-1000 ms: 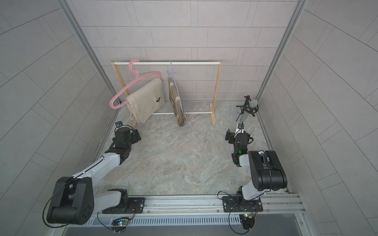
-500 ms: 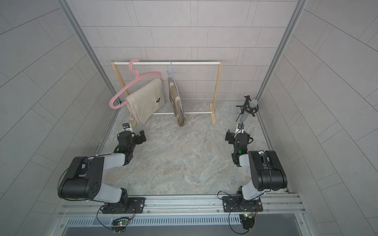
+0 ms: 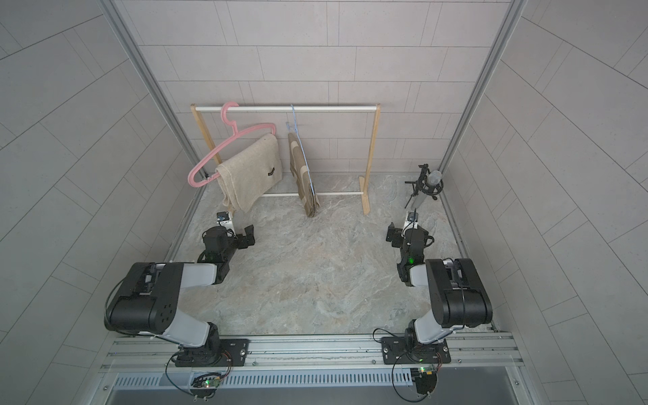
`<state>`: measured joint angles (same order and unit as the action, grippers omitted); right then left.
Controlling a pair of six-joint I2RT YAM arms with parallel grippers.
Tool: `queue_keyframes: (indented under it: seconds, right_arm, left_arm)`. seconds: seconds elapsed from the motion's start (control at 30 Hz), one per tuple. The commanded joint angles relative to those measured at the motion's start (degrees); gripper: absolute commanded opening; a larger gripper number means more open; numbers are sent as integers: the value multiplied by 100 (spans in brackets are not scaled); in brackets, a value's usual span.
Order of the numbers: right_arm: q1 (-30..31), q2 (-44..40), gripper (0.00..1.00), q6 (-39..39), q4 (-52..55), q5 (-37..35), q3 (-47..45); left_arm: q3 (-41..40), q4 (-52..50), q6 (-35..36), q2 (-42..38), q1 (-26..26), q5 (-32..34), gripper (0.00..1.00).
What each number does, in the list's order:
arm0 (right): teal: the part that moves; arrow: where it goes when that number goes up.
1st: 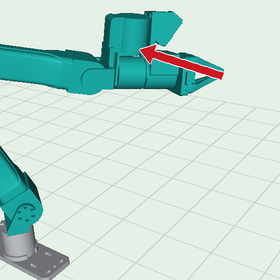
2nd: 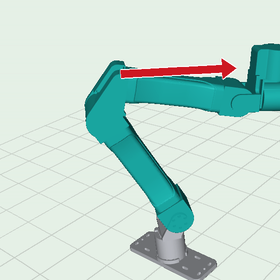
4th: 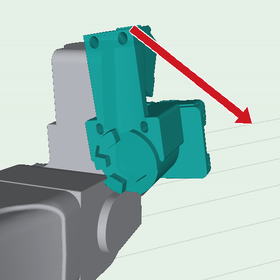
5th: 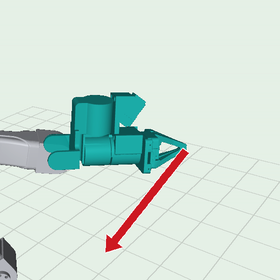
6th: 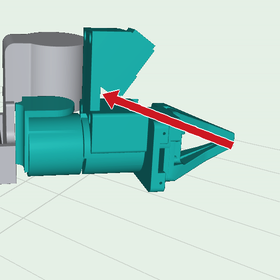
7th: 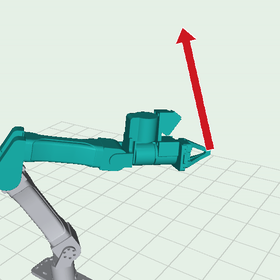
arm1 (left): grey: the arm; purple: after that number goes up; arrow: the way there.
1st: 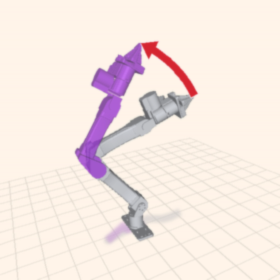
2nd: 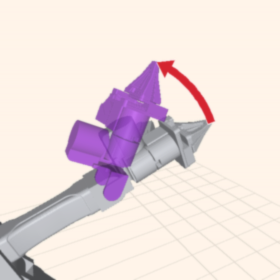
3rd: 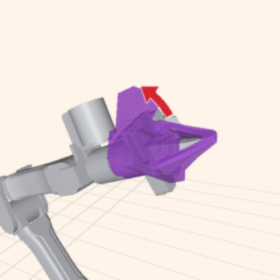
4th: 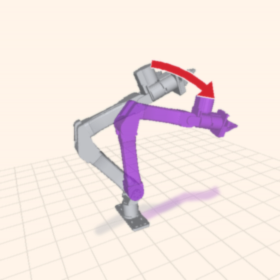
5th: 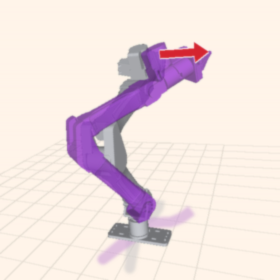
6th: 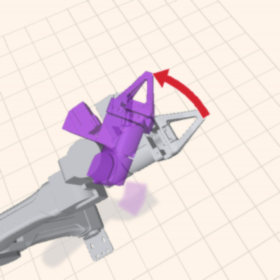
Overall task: Hang the scarf on the hanger
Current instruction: Reset both arms
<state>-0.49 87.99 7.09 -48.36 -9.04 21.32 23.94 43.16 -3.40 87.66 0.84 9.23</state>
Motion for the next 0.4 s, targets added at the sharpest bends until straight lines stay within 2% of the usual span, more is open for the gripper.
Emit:
queue_keyframes:
  seconds: [0.0, 0.37]
  right_arm:
    - [13, -96, 100, -15, 44, -50, 76]
    - [14, -97, 100, -18, 46, -59, 81]
  left_arm:
    - [127, -36, 173, 2, 96, 61, 100]
    - [166, -99, 200, 6, 144, 156, 100]
